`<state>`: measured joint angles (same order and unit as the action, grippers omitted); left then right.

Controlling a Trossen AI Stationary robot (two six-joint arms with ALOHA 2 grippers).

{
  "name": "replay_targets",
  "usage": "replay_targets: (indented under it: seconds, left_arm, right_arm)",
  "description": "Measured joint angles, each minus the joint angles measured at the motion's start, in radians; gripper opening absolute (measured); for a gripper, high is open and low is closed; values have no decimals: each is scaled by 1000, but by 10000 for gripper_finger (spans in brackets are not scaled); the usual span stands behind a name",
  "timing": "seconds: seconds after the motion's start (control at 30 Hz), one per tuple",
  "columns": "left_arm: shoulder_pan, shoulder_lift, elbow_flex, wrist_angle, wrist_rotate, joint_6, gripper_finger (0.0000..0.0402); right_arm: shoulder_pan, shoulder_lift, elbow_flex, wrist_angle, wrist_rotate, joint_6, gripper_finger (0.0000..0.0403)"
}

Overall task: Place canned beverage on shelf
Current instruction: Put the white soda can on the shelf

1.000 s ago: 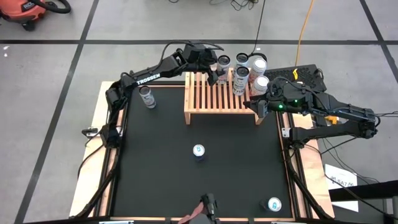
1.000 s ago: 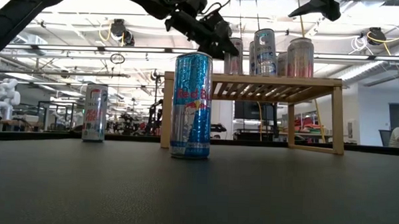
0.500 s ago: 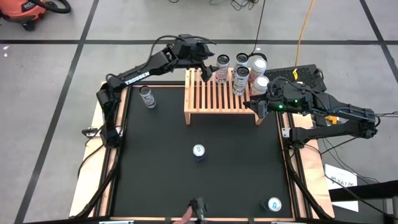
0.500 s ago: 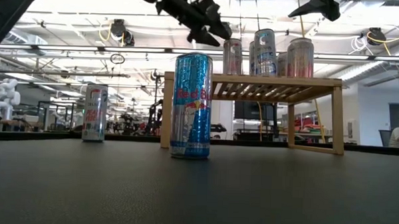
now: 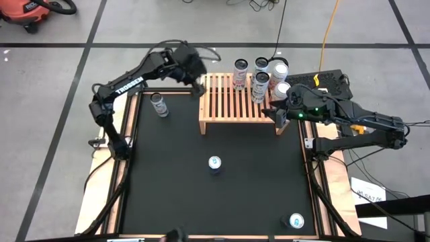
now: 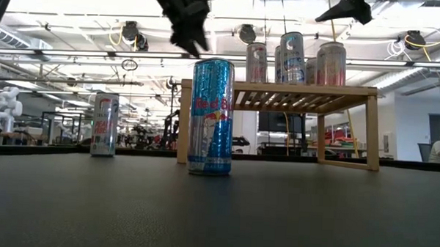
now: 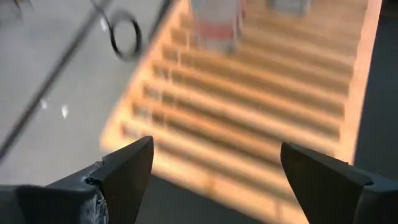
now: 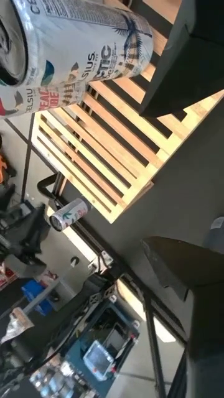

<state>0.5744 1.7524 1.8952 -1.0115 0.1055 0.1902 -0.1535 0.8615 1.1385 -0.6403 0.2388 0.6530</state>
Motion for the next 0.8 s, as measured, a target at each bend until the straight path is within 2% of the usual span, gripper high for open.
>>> replay_targets:
  seconds: [0.1, 0.17, 0.33, 0.5, 0.73, 0.8]
  left_arm:
    - [9, -38, -84, -160, 0, 15, 350]
    - [16, -85, -172, -186, -1, 16, 350]
    - [34, -301, -397, -83, -18, -51, 350]
    - [35, -466, -498, -35, -182, -98, 350]
    - [89, -557, -664, 30, -295, -156, 350]
    - [118, -563, -721, 38, -295, -181, 350]
  right_arm:
    - [0, 13, 0, 0, -2, -8, 315]
    - [0, 20, 0, 1, -3, -8, 315]
    - [0, 33, 0, 12, -3, -11, 315]
    - [0, 49, 0, 83, -4, -74, 315]
    - [0, 77, 0, 233, -4, -143, 315]
    - [0, 81, 0, 265, -4, -143, 315]
